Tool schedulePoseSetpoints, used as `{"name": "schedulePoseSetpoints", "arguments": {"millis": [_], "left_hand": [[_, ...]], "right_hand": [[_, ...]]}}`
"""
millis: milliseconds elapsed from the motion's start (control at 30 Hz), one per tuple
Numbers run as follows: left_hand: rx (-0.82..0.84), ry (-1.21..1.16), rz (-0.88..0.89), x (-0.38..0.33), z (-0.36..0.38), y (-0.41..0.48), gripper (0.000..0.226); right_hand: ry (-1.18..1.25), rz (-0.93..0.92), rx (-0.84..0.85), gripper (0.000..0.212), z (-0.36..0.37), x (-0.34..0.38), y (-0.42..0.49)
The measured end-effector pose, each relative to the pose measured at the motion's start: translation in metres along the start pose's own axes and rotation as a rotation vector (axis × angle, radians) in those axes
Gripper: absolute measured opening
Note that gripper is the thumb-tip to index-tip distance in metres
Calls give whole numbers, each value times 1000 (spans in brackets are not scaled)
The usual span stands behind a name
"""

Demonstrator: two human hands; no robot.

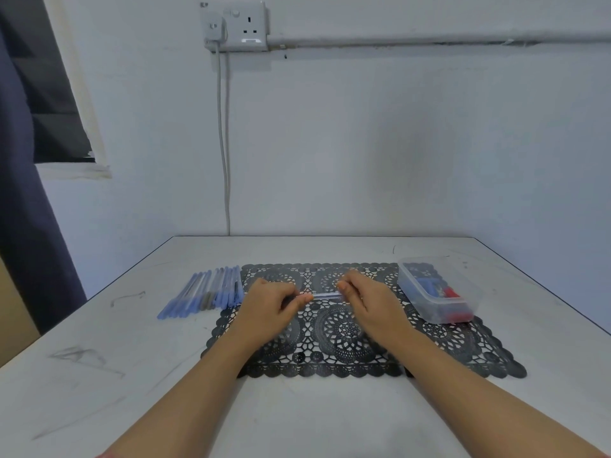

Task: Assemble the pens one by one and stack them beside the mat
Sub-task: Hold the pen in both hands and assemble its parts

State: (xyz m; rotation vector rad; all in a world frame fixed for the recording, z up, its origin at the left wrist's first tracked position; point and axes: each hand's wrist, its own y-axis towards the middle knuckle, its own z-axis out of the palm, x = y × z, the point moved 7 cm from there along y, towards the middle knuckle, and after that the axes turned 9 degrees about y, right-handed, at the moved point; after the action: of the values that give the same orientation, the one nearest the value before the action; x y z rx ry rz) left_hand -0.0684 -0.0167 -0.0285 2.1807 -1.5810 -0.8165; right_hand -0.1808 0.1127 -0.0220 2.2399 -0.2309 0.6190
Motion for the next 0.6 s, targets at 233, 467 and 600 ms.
{"name": "schedulePoseSetpoints", "arguments": {"millis": [233,467,600], "left_hand": [[-21,-45,-19,3,-1,0,35],[-44,-95,-26,2,-6,0,40],[-86,-21,31,3,-7,0,54]], "right_hand": [[26,-70,-26,34,-2,2,-1],[39,-68,25,30,1,3,-1],[170,24,-5,34,0,3,-1]]}}
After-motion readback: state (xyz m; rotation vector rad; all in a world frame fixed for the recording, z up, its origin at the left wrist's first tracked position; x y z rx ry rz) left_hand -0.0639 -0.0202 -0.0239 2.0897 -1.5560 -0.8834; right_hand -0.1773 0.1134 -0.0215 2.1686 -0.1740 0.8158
